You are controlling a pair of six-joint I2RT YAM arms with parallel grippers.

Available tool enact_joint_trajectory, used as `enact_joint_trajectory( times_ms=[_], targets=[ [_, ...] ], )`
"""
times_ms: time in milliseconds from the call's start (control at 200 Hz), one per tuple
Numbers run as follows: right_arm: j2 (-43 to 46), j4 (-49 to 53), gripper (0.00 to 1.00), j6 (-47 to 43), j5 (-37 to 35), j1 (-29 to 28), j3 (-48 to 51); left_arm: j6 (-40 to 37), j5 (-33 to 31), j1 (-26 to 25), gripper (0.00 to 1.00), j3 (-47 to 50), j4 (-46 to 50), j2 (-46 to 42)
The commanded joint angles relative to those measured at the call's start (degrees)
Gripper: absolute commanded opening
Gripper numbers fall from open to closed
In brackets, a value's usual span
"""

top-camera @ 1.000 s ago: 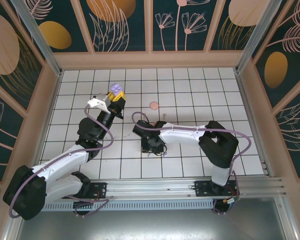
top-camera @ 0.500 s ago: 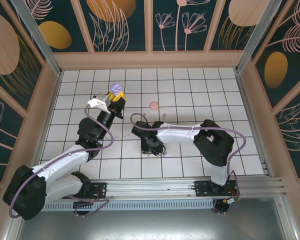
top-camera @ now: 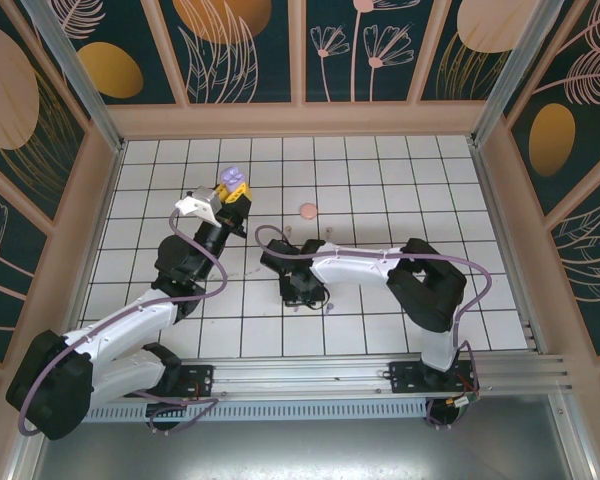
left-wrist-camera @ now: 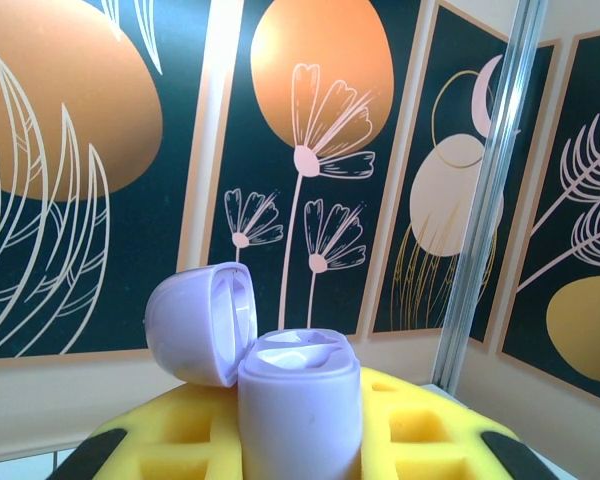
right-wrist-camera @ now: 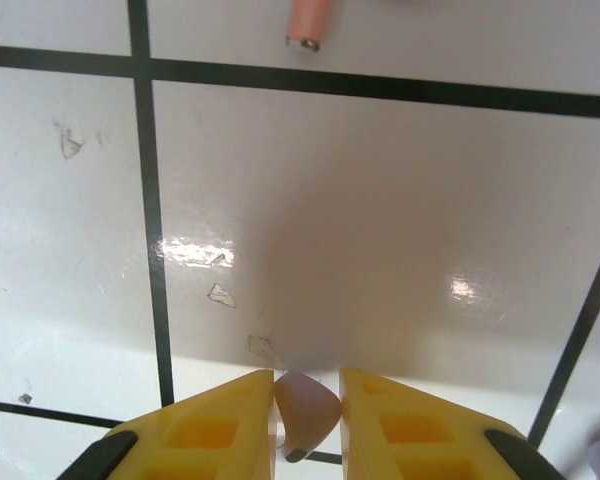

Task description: Insert the wireless bluetooth earbuds into the charging case

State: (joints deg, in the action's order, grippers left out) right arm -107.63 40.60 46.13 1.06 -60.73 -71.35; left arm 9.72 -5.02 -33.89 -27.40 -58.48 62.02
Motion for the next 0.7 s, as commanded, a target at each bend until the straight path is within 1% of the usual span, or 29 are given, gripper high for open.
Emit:
enact_joint_trajectory(
  times_ms=[0,40,190,295,540,696],
  targets=[
    [-0.48,4.51,0.22,-5.54,-1.67,-0.44,-1.88,-0.25,0.55,-0.37,0.00,-0.02,-2.76,0.13],
    [-0.73,5.11,0.22,-6.69,-2.70,-0.53,-2.03,-0.21,0.61,-0.36,0.00,-0.02,-2.77,0.12],
    [-1.95,6.28,0.22,-11.87,-2.56,-0.88,-2.45,-0.14,0.80,-0.31,0.00,-0.02,-2.78,0.16],
    [-2.80,7.03,0.22,-13.93,-2.76,-1.08,-2.65,-0.04,0.86,-0.33,0.00,-0.02,-2.67,0.05],
    [-2.65,6.44,0.22,-14.19,-3.17,-1.06,-2.39,0.13,0.96,-0.38,0.00,-0.11,-2.43,0.00],
    [-0.44,5.90,0.21,-12.89,-4.53,-0.90,-2.12,0.22,0.97,-0.34,0.00,-0.24,-2.19,0.12]
  ],
)
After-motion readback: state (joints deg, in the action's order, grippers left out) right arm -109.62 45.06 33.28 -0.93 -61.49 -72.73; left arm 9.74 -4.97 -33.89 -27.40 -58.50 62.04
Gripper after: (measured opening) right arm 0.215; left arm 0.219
